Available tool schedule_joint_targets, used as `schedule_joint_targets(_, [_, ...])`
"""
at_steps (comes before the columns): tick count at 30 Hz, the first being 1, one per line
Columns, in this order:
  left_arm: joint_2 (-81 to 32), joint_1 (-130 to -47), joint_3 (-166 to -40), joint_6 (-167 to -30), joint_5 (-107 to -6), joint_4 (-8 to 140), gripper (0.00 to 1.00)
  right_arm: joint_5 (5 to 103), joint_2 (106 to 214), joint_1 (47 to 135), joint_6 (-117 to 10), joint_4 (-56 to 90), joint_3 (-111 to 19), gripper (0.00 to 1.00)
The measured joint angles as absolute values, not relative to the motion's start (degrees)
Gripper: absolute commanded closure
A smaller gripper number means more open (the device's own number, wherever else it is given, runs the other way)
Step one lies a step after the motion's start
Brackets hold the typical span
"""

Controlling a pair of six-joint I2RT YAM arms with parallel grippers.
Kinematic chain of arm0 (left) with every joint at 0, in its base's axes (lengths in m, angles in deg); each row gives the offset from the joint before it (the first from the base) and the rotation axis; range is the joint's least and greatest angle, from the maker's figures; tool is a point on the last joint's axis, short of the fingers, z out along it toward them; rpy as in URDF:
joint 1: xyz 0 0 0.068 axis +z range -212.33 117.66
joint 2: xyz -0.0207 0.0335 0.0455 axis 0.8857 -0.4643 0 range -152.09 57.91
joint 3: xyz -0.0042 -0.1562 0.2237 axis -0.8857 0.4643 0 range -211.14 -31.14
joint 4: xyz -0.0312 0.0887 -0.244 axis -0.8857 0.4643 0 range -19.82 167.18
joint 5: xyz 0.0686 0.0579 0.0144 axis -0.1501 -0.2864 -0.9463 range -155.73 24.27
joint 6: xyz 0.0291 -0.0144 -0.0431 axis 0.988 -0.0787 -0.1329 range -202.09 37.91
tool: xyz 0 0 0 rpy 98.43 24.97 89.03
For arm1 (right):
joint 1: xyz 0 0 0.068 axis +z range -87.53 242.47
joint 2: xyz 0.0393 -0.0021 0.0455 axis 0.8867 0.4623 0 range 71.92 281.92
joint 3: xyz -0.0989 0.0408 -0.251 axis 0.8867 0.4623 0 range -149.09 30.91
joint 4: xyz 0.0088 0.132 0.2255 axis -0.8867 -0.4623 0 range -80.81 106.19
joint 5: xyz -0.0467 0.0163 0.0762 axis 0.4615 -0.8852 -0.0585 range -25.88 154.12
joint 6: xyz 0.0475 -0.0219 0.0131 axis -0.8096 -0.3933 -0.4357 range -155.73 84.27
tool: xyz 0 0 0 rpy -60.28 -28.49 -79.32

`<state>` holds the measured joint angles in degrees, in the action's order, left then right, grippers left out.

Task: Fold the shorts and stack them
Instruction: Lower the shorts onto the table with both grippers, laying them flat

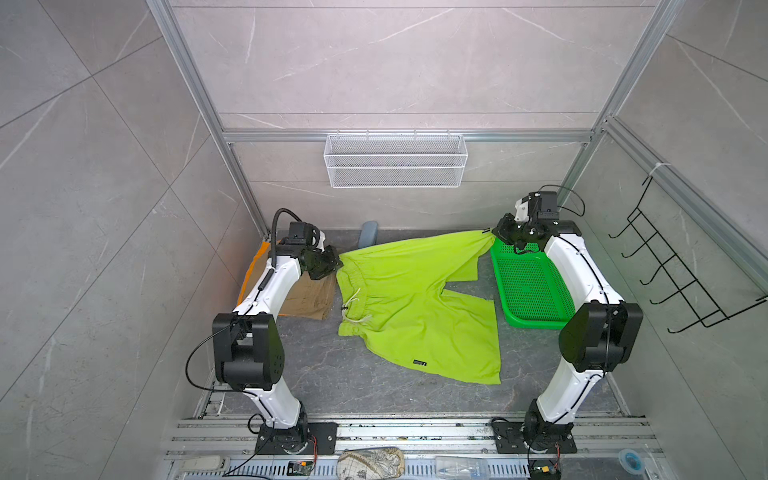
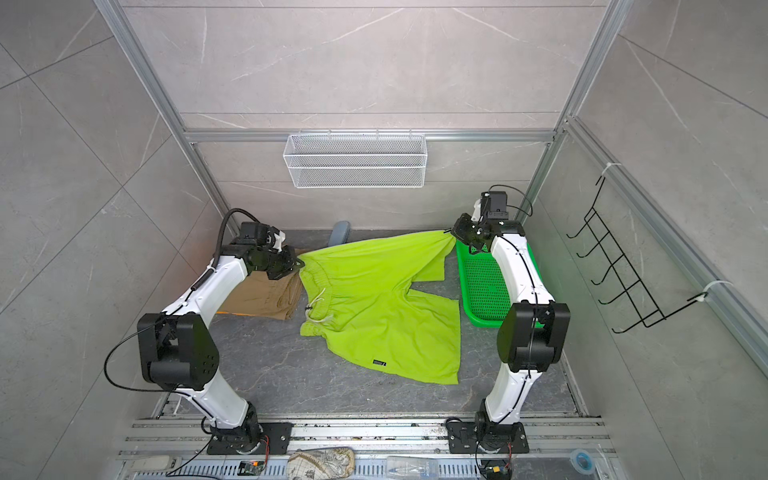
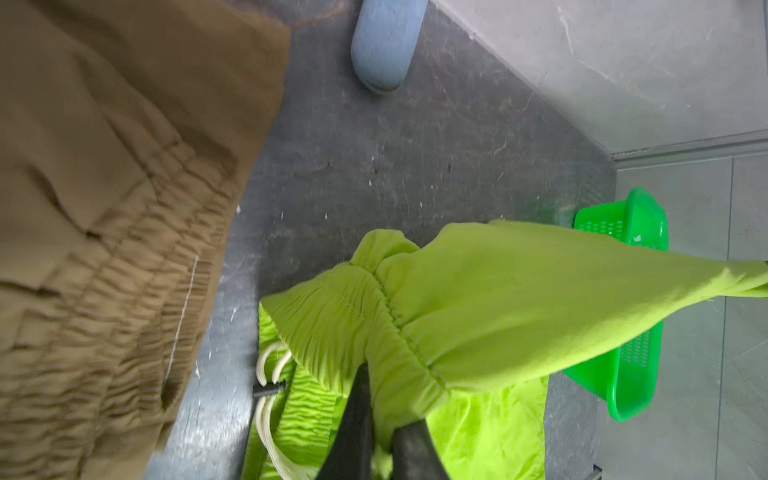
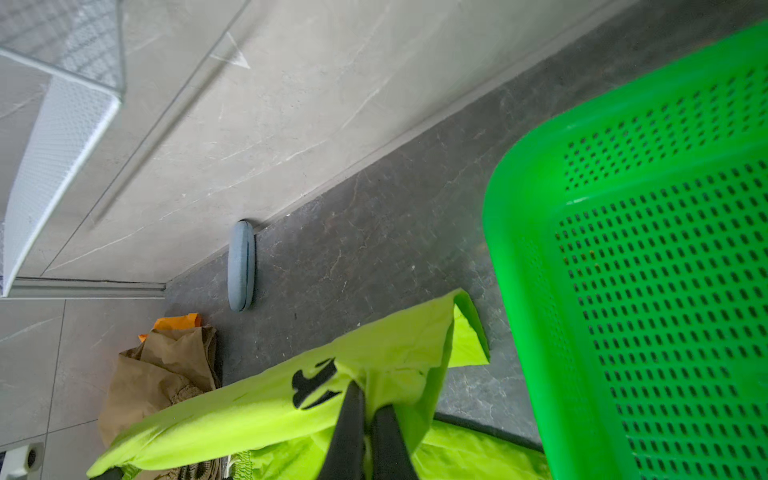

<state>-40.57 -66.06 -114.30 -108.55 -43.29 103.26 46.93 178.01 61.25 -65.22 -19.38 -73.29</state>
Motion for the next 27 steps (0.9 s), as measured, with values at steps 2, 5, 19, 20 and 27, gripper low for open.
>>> schedule_joint_targets(2, [-42.2, -65.7, -115.8, -108.4, -43.0, 103.0, 1.0, 47.2, 178.8, 61.8, -64.6, -19.2, -75.8, 1.0])
schedule_joint_targets(5, [-44.8, -65.2, -117.9, -108.4, -42.7, 102.7, 1.0, 47.3, 178.9, 62.4, -64.3, -19.1, -77.3, 1.0])
schedule_joint_targets(19, [-47.8, -63.9, -121.1, -108.4, -41.5, 102.7, 1.0, 49.2, 166.9, 63.4, -64.2, -18.2, -53.2, 1.0])
schedule_joint_targets(20, [-47.5, -63.9, -120.7, -108.4, -41.4, 102.6, 1.0, 49.3, 164.9, 63.6, -64.2, -18.1, -50.8, 1.0])
schedule_joint_targets(27, [-40.8, -63.8, -110.5, -108.5, -41.0, 100.0, 1.0, 50.6, 149.6, 65.8, -64.5, -16.7, -32.7, 1.0])
